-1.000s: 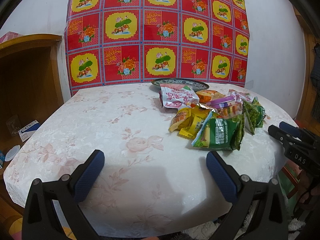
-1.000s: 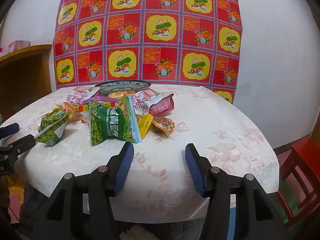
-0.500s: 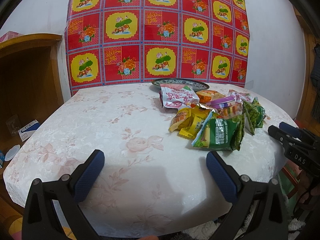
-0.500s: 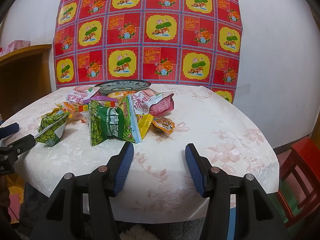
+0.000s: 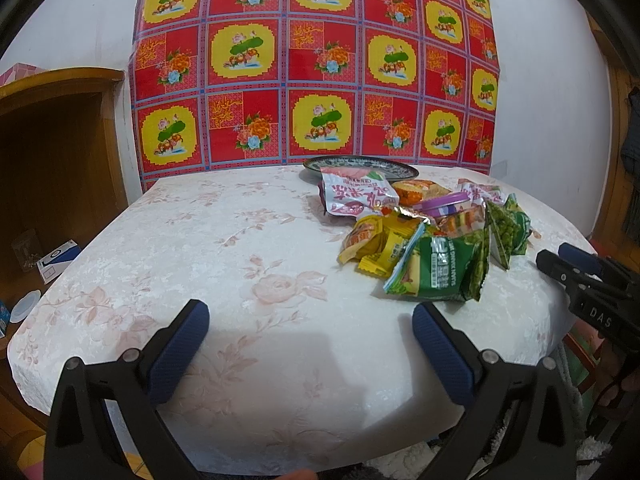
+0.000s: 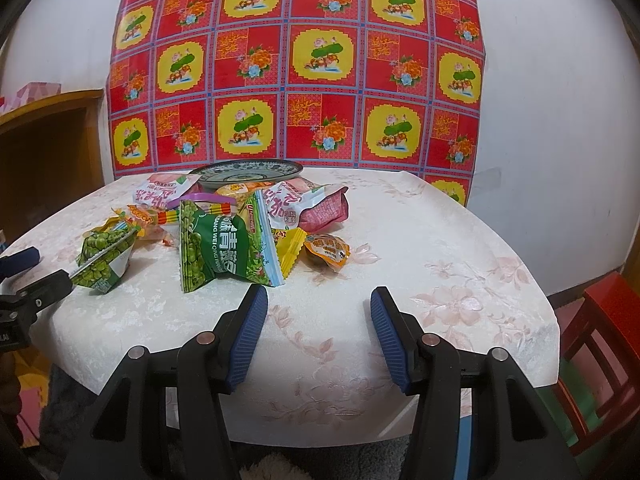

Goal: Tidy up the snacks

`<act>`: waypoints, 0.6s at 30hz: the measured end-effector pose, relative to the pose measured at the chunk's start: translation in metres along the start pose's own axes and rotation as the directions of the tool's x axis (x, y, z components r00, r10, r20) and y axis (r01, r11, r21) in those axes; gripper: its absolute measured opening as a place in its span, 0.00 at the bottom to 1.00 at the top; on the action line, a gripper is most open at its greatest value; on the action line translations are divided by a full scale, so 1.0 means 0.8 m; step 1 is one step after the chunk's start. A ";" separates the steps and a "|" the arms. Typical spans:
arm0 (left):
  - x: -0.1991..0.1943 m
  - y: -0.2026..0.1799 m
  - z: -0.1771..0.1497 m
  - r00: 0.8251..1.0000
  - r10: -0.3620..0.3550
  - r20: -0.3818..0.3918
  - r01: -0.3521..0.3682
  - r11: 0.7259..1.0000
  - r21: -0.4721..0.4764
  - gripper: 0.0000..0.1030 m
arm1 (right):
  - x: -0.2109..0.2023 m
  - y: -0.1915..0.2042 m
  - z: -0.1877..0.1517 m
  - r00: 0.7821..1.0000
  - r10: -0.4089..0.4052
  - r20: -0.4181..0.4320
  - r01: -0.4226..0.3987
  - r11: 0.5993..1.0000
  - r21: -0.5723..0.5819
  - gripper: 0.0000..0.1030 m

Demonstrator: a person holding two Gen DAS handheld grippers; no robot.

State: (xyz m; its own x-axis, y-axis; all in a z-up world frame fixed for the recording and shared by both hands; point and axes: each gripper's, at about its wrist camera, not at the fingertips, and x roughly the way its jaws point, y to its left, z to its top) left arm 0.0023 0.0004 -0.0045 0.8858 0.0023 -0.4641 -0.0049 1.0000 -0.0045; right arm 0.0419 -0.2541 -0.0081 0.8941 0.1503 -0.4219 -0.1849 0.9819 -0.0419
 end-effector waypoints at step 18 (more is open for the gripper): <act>0.000 0.000 0.000 1.000 0.000 -0.001 0.000 1.000 -0.001 1.00 | 0.000 0.001 0.000 1.000 -0.001 -0.003 0.001 1.000 0.000 0.53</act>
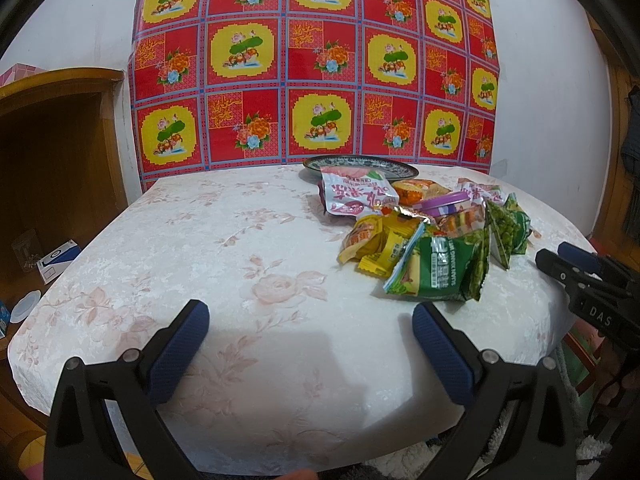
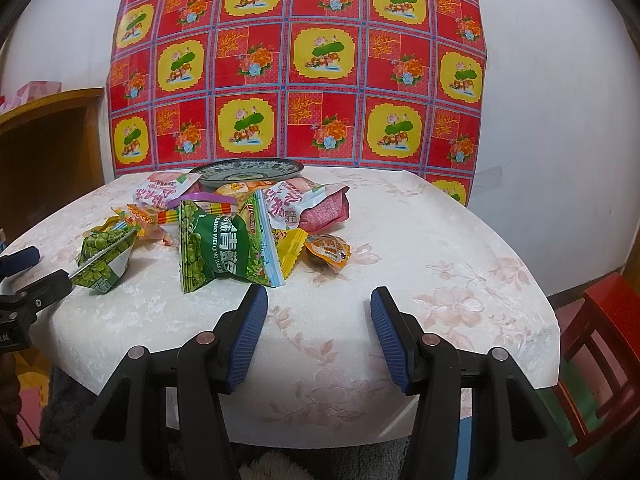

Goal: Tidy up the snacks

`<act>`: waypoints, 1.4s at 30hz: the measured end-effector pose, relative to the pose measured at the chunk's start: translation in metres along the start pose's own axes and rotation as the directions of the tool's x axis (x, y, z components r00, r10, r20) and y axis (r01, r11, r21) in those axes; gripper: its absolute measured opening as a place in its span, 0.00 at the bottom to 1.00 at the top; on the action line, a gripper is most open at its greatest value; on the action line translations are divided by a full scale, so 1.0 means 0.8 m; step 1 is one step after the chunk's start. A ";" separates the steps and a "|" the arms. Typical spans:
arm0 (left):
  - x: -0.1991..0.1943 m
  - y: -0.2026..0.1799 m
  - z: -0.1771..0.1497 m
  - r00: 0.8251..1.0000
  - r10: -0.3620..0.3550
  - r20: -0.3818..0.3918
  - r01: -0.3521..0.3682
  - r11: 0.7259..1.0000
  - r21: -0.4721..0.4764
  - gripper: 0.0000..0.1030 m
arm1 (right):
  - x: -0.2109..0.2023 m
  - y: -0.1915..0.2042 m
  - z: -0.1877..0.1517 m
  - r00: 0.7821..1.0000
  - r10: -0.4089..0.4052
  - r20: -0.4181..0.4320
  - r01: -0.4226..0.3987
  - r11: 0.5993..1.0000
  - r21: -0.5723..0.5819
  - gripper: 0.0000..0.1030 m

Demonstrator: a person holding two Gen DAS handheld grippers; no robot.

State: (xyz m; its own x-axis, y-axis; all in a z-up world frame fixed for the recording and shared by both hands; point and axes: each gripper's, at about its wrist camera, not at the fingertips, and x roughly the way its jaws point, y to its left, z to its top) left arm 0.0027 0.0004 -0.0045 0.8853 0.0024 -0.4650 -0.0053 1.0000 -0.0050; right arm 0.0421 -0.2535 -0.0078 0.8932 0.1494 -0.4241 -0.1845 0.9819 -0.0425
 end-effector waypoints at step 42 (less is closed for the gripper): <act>-0.028 0.000 0.009 0.987 -0.154 0.048 0.154 0.988 -0.002 0.89 | -0.001 -0.003 -0.003 0.999 0.031 0.030 -0.031 0.999 0.019 0.54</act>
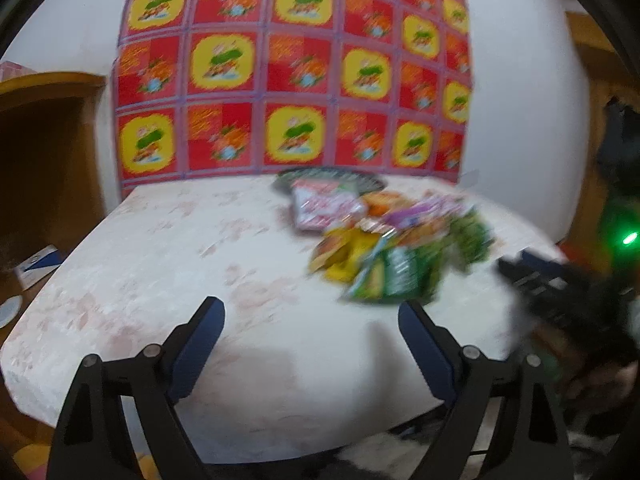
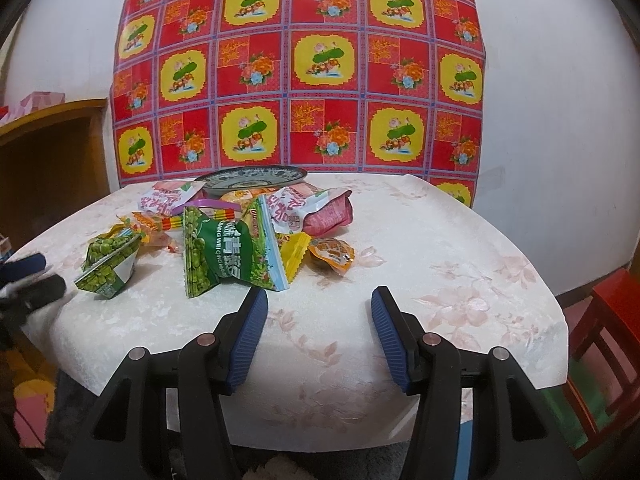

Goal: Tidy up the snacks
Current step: 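Move the right tool to the green pea bag and close on it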

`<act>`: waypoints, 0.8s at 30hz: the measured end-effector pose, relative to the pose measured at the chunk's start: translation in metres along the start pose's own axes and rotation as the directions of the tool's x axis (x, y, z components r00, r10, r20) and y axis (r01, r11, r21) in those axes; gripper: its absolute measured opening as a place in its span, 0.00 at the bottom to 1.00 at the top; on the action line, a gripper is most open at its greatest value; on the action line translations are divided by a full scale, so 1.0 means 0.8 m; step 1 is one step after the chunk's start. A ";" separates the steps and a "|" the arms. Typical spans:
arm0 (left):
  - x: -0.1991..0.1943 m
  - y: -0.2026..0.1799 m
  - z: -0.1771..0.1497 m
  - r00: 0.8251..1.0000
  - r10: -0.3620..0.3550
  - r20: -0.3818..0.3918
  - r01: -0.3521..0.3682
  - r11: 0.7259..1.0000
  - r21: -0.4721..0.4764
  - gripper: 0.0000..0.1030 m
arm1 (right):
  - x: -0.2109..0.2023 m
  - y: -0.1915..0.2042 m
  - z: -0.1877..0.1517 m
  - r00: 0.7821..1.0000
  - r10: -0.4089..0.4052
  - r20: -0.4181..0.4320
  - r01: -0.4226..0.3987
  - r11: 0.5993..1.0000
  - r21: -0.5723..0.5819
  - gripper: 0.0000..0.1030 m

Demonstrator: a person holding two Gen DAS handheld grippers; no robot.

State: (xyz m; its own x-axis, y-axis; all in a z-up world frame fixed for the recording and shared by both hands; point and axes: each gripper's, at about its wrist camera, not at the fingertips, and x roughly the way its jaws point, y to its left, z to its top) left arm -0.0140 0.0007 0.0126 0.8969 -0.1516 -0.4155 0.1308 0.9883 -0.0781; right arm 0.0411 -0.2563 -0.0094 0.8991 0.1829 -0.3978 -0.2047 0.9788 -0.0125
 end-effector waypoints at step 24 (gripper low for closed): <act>0.057 -0.015 0.014 0.961 -0.271 -0.059 0.265 0.960 -0.094 0.59 | 0.005 0.006 -0.004 0.997 0.068 0.039 -0.067 0.997 -0.024 0.63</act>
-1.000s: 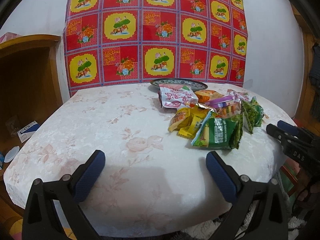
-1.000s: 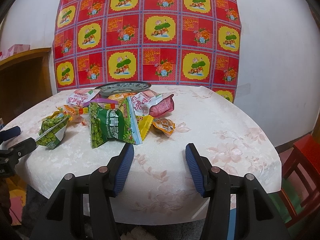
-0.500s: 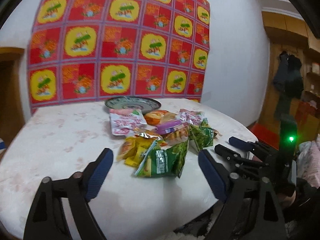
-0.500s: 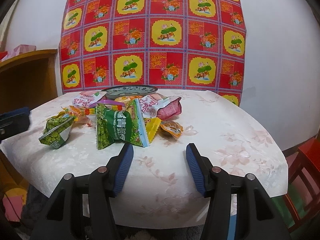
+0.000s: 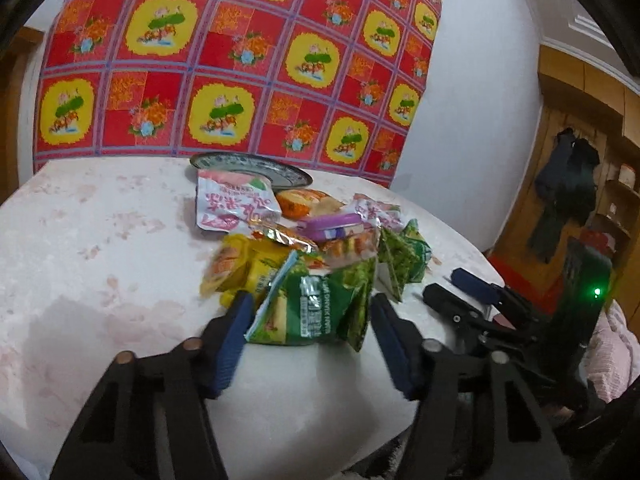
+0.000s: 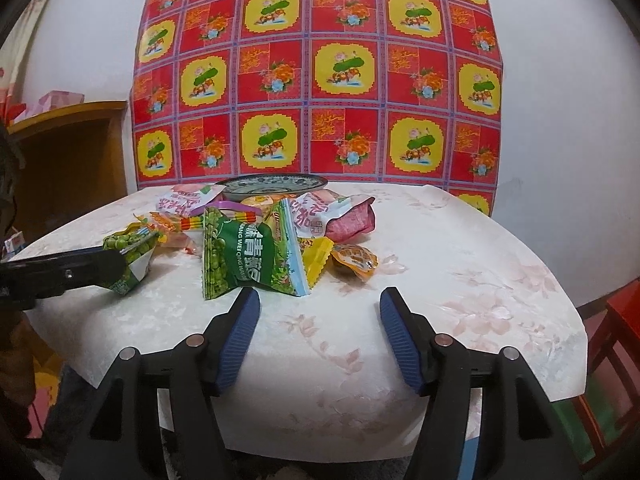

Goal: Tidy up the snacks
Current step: 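Move the right tool to the green pea bag and close on it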

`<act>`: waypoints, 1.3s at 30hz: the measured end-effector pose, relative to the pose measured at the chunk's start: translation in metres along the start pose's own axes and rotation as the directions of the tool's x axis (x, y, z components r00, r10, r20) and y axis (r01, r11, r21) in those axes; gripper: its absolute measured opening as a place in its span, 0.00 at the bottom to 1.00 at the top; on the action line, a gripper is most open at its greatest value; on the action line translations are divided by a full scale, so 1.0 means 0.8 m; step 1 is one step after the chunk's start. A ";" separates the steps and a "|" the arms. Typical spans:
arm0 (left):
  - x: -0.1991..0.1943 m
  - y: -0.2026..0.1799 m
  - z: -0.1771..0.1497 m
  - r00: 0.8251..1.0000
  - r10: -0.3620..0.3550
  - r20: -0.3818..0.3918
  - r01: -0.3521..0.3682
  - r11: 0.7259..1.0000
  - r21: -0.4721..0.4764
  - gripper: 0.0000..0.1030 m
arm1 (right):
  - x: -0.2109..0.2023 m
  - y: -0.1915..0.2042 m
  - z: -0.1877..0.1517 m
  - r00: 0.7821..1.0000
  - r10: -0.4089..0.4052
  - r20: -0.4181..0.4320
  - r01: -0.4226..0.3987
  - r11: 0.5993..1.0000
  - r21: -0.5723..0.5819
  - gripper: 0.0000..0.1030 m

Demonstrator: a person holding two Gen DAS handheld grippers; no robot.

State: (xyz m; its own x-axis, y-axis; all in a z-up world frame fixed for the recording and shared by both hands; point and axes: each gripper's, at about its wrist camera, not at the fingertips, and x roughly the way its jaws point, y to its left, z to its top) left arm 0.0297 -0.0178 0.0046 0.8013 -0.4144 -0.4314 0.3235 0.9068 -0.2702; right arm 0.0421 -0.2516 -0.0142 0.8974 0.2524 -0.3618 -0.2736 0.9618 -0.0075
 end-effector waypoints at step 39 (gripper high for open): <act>-0.020 0.006 -0.001 0.996 -0.073 0.060 0.078 0.993 -0.084 0.73 | 0.001 0.024 0.035 0.972 0.221 -0.080 -0.228 0.970 -0.090 0.49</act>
State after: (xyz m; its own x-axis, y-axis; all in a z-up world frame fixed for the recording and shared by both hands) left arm 0.0184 -0.0068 0.0095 0.8041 -0.4745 -0.3581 0.3419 0.8620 -0.3743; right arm 0.0476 -0.2303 0.0117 0.7843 0.4495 -0.4276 -0.5006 0.8656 -0.0083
